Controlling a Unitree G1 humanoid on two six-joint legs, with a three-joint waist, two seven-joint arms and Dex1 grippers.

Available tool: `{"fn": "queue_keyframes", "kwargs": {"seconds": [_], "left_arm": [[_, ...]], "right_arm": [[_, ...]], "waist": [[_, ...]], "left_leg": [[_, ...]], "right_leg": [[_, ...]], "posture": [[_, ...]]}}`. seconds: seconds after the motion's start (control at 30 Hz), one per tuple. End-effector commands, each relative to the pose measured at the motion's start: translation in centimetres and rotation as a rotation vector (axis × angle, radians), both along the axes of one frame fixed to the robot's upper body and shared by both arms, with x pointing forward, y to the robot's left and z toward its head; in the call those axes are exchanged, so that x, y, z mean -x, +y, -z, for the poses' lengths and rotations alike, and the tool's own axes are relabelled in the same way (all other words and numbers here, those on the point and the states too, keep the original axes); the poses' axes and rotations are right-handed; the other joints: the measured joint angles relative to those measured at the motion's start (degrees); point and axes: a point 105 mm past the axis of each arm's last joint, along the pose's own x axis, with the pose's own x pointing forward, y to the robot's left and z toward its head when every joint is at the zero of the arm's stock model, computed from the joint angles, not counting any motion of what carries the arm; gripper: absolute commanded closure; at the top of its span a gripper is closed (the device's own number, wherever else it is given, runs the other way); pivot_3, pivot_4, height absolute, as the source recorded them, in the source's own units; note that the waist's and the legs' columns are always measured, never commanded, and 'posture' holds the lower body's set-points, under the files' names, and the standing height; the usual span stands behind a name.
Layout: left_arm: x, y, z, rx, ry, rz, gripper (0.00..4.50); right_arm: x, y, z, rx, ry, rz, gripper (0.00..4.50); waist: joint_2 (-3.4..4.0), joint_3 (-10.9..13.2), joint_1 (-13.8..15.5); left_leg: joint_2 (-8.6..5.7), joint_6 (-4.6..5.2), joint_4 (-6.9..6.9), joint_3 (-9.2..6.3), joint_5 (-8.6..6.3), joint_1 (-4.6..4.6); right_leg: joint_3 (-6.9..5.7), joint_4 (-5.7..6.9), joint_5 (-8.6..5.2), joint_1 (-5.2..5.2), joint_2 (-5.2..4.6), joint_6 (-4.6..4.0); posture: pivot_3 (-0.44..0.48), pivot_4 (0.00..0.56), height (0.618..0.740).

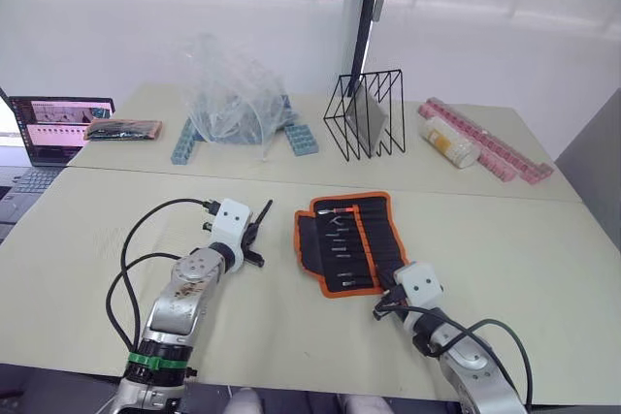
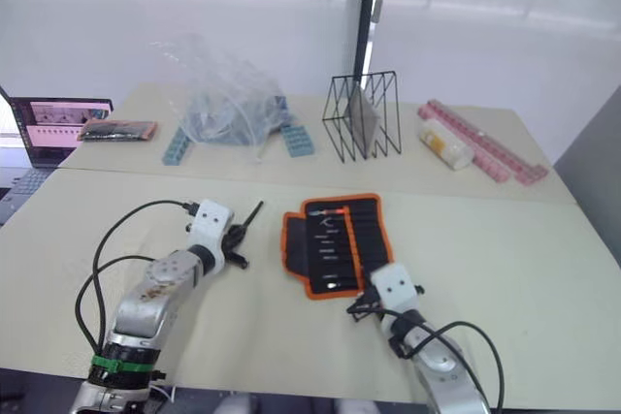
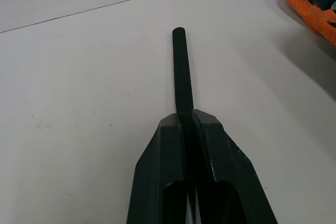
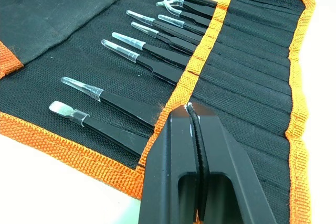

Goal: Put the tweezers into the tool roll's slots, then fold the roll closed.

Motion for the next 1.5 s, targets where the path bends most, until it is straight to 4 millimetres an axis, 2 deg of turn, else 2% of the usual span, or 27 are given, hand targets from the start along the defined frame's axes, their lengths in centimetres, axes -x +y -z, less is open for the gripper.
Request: {"fn": "queue_keyframes", "kwargs": {"seconds": [0.03,0.17,0.27,0.37,0.43,0.6,0.77,1.0,1.5], "left_arm": [[-0.3,0.8,-2.3,-0.023,-0.055,0.066,4.47],[-0.2,0.8,-5.2,-0.031,-0.109,0.184,4.47],[-0.1,-0.1,-7.6,-0.04,-0.153,0.316,4.47],[0.0,-1.0,-8.8,-0.044,-0.163,0.41,4.47],[0.6,-2.5,-9.3,-0.056,-0.133,0.526,4.47],[2.5,-6.9,-8.8,-0.074,-0.024,0.786,4.47],[4.4,-9.3,-7.5,-0.139,0.068,0.955,4.47],[5.1,-10.6,-5.5,-0.191,0.166,1.004,4.47],[4.2,-11.5,-3.2,-0.318,0.263,0.992,4.47]], "right_arm": [[0.8,-0.4,3.0,0.025,0.131,0.016,4.5],[0.8,-0.4,3.0,0.025,0.131,0.015,4.5],[0.9,-0.3,3.1,0.024,0.134,0.013,4.5],[0.9,-0.2,3.1,0.023,0.136,0.01,4.5],[1.0,-0.2,3.1,0.023,0.138,0.009,4.5],[1.1,-0.4,3.0,0.027,0.138,0.012,4.5],[1.4,-0.5,3.0,0.035,0.141,0.017,4.5],[1.9,-0.7,3.0,0.028,0.143,0.046,4.5],[3.0,-0.7,2.9,0.014,0.144,0.081,4.5]], "waist": [[0.0,0.0,-0.1],[-0.08,0.2,0.1],[-0.13,0.3,0.1],[-0.13,0.3,0.0],[-0.15,0.3,0.0],[-0.14,0.3,0.0],[-0.09,0.3,0.0],[-0.01,0.4,0.2],[0.05,0.4,0.3]], "left_leg": [[0.01,0.0,-0.02,0.0,0.0,-0.01],[0.01,-0.01,-0.08,0.0,0.01,-0.11],[0.02,-0.01,-0.08,0.0,0.01,-0.15],[0.02,-0.01,-0.1,0.01,0.01,-0.16],[0.02,-0.01,-0.14,0.01,0.01,-0.16],[0.02,-0.01,-0.16,0.01,0.01,-0.21],[0.03,0.0,-0.22,0.01,0.01,-0.24],[0.03,0.01,-0.24,-0.01,0.0,-0.33],[0.01,0.01,-0.22,-0.02,0.0,-0.37]], "right_leg": [[0.0,-0.01,0.0,-0.03,0.01,0.0],[0.0,-0.04,0.0,-0.12,0.01,-0.01],[0.0,-0.1,0.0,-0.13,0.01,-0.01],[0.0,-0.13,0.0,-0.13,0.01,-0.01],[0.0,-0.17,0.0,-0.13,0.01,0.0],[0.0,-0.2,0.0,-0.14,0.02,-0.01],[0.0,-0.22,-0.01,-0.18,0.05,-0.02],[0.0,-0.27,-0.04,-0.2,0.05,-0.03],[-0.01,-0.3,-0.06,-0.21,0.04,-0.02]], "posture": [[0.0,0.15,0.72],[0.0,0.15,0.72],[0.0,0.15,0.72],[0.0,0.15,0.72],[0.0,0.15,0.72],[0.0,0.15,0.72],[0.0,0.15,0.72],[0.0,0.15,0.72],[0.0,0.15,0.72]]}}
